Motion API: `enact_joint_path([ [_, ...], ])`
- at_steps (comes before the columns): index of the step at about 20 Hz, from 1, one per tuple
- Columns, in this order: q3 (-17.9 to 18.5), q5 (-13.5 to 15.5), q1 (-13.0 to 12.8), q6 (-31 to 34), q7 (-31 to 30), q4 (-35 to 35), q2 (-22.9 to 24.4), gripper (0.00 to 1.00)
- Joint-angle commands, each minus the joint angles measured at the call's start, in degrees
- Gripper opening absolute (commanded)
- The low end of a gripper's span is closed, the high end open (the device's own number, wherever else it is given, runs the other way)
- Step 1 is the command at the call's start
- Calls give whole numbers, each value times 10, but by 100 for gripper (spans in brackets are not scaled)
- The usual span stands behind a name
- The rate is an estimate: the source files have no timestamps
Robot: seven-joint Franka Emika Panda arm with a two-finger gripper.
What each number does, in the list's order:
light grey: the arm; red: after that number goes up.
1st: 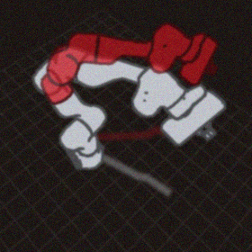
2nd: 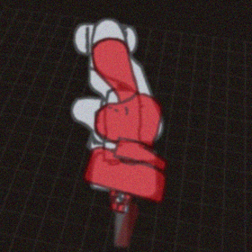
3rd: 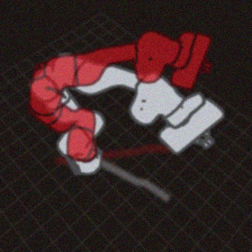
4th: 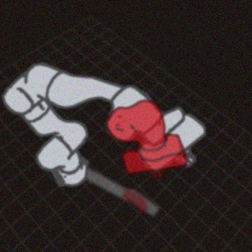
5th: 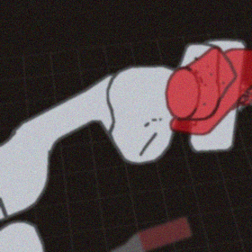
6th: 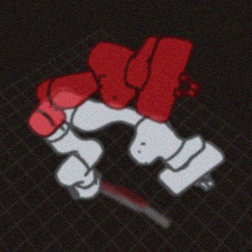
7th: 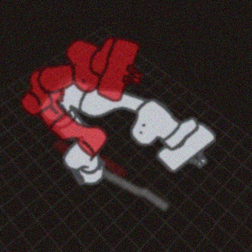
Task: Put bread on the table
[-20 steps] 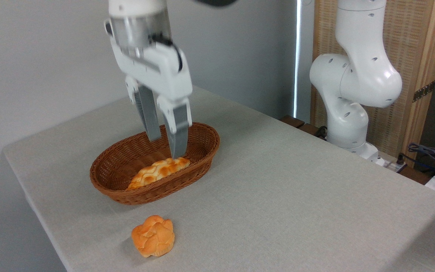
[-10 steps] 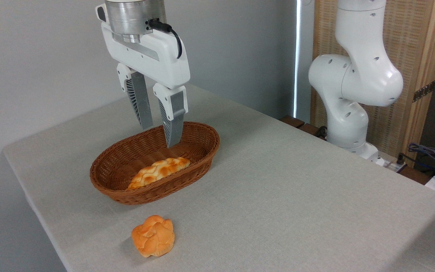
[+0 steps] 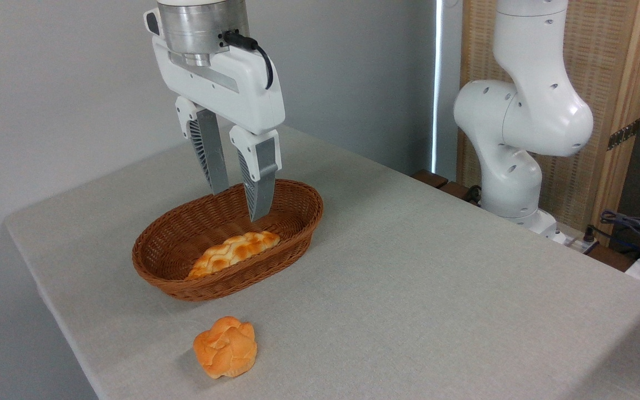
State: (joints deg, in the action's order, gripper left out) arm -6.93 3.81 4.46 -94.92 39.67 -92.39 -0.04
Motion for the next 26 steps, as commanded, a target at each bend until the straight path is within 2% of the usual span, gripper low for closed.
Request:
enact_joint_path([
  [1,25,-20,-8,8,10,-2,5,100],
  [5,44,-28,-21,16,35,3,5,100],
  [11,43,-27,-26,18,30,3,4,100],
  [13,47,-28,-42,18,20,3,4,100],
  [18,48,-28,-46,18,14,2,4,100],
  [21,72,-28,-62,18,21,3,4,100],
  [26,73,-28,-67,23,23,3,5,100],
])
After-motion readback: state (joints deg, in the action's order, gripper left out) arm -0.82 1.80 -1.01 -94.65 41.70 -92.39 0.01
